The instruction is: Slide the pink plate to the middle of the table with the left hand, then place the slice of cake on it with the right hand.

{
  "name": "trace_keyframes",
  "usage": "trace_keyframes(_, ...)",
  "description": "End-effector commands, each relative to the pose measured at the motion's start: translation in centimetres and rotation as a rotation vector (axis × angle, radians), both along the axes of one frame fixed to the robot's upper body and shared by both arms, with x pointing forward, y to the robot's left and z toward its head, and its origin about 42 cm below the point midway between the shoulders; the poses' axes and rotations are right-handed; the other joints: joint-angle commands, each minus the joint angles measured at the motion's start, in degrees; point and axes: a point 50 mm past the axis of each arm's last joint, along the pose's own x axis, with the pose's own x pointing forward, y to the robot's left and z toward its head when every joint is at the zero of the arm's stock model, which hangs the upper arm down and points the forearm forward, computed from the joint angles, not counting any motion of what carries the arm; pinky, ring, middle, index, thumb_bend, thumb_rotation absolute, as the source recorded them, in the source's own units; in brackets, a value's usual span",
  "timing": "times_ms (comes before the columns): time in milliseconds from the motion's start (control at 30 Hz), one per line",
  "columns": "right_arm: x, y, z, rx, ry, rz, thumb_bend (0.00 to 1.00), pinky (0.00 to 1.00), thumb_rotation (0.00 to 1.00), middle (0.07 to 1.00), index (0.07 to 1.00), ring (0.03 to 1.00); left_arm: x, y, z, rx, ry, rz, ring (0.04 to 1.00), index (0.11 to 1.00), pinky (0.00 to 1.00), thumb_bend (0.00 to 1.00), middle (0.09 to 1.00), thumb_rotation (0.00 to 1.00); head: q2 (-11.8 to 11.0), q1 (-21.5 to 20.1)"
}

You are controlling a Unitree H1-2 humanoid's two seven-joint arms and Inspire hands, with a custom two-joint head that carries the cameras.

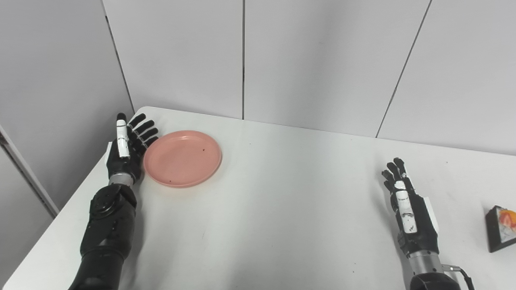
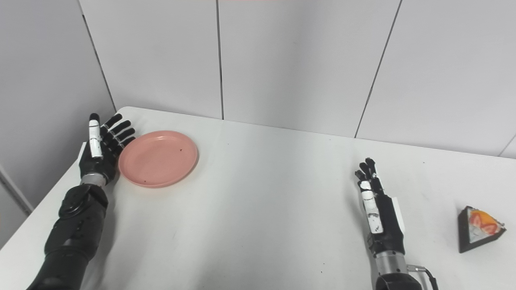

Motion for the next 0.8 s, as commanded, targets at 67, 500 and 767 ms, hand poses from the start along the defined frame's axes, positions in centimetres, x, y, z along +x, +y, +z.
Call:
trace_keyframes(67,-0.4,-0.3,-0.1,-0.005,-0.016,-0.005,0.46,0.97,0.93,0.960,0.975,0.943,0.8,-2.7,0.4,0.002,-0.022,-0.038,0.689,0.698,0.66,0.70,0.700,1.00,0.1,0.0)
trace_keyframes(500,-0.4,-0.4,-0.1,-0.013,-0.021,-0.007,0.45,0.98,0.92,0.955,0.972,0.937,0.3,-7.7,0.2,0.084,0.006,-0.165,0.717,0.710,0.69,0.70,0.717,1.00,0.4,-0.7)
trace_keyframes(767,-0.4,-0.3,0.0,-0.011,-0.011,-0.002,0.47,0.99,0.91,0.967,0.982,0.948,-0.6,-11.1,-0.1,0.113,0.044,-0.260,0.753,0.743,0.72,0.69,0.748,1.00,0.7,-1.6)
